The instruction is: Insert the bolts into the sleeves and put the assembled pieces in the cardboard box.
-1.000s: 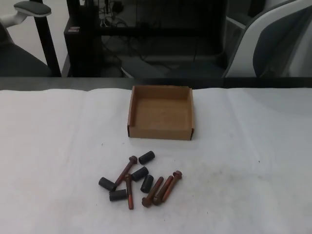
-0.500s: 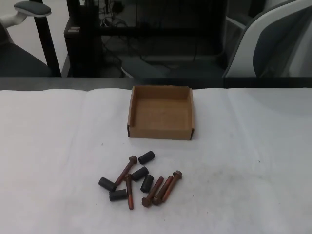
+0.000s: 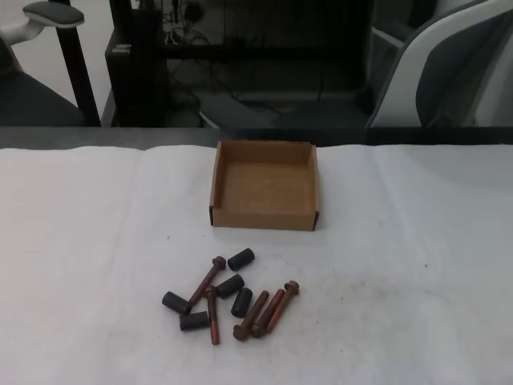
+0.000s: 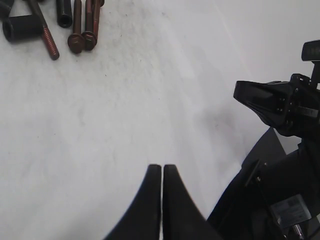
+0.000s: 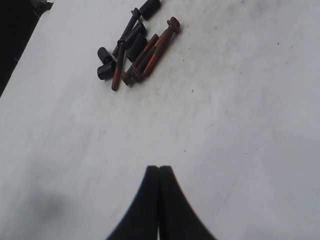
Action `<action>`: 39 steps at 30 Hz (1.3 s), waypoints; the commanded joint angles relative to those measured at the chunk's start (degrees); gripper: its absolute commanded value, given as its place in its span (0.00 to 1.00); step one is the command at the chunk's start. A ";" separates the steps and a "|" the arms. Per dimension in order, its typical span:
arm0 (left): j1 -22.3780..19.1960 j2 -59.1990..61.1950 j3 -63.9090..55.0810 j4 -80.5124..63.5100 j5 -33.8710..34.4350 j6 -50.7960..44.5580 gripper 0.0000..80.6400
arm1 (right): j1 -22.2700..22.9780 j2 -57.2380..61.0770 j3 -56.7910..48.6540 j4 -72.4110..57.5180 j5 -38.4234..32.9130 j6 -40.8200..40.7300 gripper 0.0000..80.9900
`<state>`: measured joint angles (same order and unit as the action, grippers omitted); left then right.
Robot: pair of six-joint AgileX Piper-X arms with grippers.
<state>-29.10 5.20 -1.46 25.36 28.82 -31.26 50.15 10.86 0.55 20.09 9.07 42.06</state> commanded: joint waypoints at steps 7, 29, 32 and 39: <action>-0.16 -0.19 0.07 -0.74 -0.52 -0.01 0.02 | 0.21 -0.32 -0.55 -0.17 -0.40 0.05 0.00; -0.16 -0.09 0.03 -0.85 -8.05 1.24 0.02 | 0.21 -0.32 -0.55 -0.17 -0.40 0.05 0.00; -0.16 -0.09 0.03 -0.85 -8.05 1.24 0.02 | 0.21 -0.32 -0.55 -0.17 -0.40 0.05 0.00; -0.16 -0.09 0.03 -2.95 -7.50 -2.28 0.02 | 0.21 -0.32 -0.55 -1.08 -3.69 3.14 0.00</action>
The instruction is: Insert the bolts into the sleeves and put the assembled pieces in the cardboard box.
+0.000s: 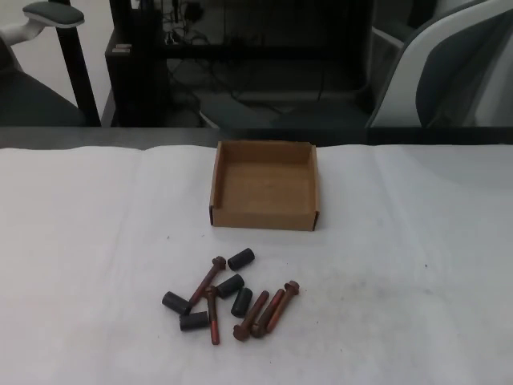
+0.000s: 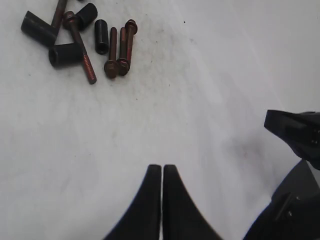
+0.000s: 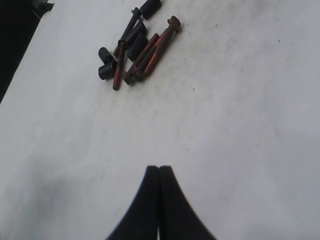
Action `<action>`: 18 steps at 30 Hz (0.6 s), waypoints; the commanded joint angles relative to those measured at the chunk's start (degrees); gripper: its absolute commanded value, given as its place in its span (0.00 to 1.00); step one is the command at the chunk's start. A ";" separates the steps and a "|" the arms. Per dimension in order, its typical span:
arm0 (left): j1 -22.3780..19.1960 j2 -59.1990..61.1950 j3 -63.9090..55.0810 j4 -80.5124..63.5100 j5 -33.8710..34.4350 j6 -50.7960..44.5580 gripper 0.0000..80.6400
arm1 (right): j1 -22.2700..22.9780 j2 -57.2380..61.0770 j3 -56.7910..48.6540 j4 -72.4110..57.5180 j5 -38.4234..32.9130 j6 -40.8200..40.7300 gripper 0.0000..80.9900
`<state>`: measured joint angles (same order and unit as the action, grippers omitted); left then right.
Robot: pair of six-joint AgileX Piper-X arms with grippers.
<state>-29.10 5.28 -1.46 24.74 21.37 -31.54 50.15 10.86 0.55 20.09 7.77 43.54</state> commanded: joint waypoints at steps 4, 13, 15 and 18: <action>-0.16 -0.17 0.03 -15.89 1.97 -2.94 0.20 | 0.21 -0.32 -0.55 -4.27 -5.48 2.00 0.00; -0.16 -0.17 -2.53 -14.21 0.66 -3.73 0.54 | 0.21 4.01 -5.69 -4.46 -3.77 1.54 0.00; -0.16 -0.17 -3.45 -12.67 0.67 -1.51 0.54 | 0.21 7.00 -7.68 -4.46 -3.77 1.54 0.00; -0.16 -0.17 -4.47 -11.07 0.46 -0.09 0.54 | 0.21 13.08 -11.21 -4.46 -3.77 1.27 0.00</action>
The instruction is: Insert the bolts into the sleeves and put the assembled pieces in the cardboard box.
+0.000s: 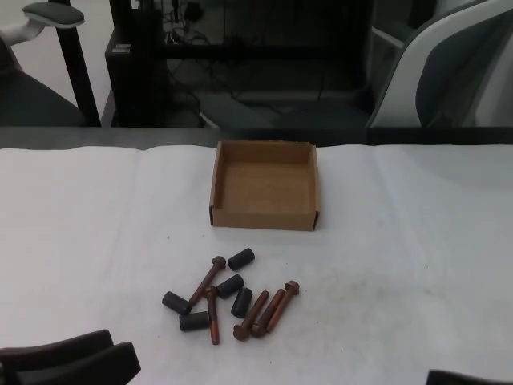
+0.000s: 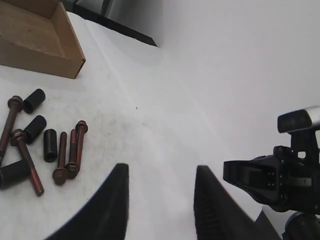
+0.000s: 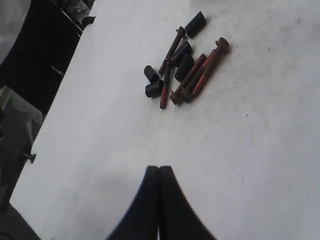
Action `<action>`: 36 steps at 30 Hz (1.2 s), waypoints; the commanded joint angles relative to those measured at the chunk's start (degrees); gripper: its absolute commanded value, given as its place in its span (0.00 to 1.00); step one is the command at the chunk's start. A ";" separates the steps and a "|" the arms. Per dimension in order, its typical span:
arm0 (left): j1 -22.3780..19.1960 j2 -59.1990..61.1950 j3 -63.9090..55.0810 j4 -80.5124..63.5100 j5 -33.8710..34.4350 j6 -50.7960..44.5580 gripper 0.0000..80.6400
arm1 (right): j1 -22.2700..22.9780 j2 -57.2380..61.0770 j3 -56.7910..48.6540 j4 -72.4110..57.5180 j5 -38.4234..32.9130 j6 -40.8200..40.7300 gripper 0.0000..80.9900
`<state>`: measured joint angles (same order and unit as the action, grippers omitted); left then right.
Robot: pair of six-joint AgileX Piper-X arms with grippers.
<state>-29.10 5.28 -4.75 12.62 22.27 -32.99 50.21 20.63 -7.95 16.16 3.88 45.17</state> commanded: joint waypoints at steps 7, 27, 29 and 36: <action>-0.16 0.66 -4.16 5.23 -3.17 5.00 0.54 | 0.15 23.87 -14.21 -0.66 -0.02 -0.35 0.00; -0.16 19.78 -25.62 30.95 -16.88 26.15 0.54 | -3.04 65.92 -45.66 5.43 -2.13 1.48 0.65; -0.16 22.77 -26.75 31.57 -16.88 26.15 0.54 | -4.15 67.12 -47.05 7.02 -2.13 2.53 0.65; 1.47 32.35 -31.21 32.60 -16.72 30.14 0.54 | -7.74 68.65 -47.59 7.07 -2.13 5.83 0.65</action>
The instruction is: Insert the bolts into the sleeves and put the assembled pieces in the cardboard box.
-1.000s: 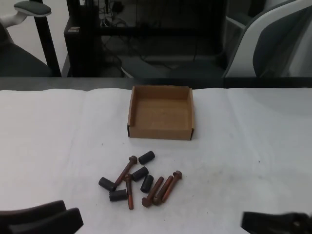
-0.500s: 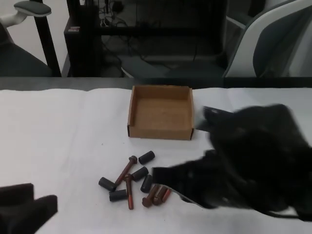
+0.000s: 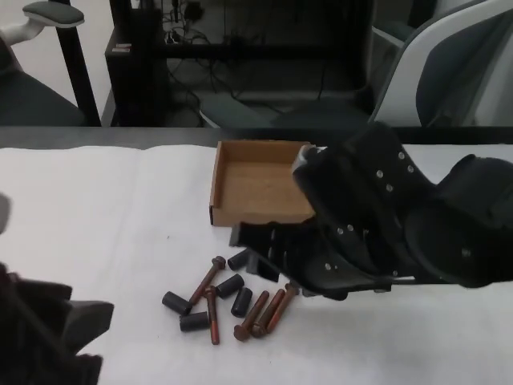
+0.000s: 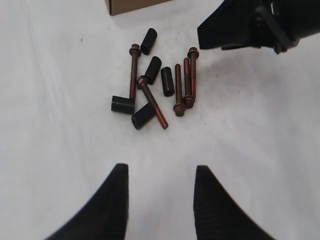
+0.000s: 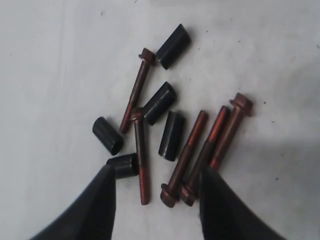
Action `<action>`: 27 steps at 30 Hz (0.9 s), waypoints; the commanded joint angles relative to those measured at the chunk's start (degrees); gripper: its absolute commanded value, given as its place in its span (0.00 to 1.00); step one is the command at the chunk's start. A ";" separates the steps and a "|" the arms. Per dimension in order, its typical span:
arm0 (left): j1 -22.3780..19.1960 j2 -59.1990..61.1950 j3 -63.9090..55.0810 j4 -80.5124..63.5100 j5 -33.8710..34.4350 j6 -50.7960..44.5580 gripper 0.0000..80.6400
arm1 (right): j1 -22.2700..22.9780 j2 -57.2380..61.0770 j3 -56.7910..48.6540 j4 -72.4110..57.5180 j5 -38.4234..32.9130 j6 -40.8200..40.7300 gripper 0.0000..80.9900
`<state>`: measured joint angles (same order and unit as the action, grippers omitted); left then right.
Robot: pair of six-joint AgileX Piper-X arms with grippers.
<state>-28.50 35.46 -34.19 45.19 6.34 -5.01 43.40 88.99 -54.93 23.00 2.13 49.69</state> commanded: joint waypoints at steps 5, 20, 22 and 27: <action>5.61 5.72 -5.06 0.04 -0.50 5.60 0.54 | -1.58 2.52 -0.61 0.34 -1.50 4.20 0.65; 19.91 5.92 -9.73 -0.48 9.57 11.05 0.54 | -1.74 12.82 -4.36 2.51 -7.45 10.30 0.65; 19.92 5.92 -9.73 -0.48 9.68 11.05 0.54 | -2.10 13.84 -5.72 2.94 -7.45 8.16 0.65; 19.92 5.92 -9.73 -0.48 9.68 11.05 0.54 | -3.66 14.60 -7.02 3.42 -7.21 7.77 0.65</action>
<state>-8.69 41.33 -43.20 45.06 15.53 5.58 40.88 103.63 -61.17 25.84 -5.02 58.11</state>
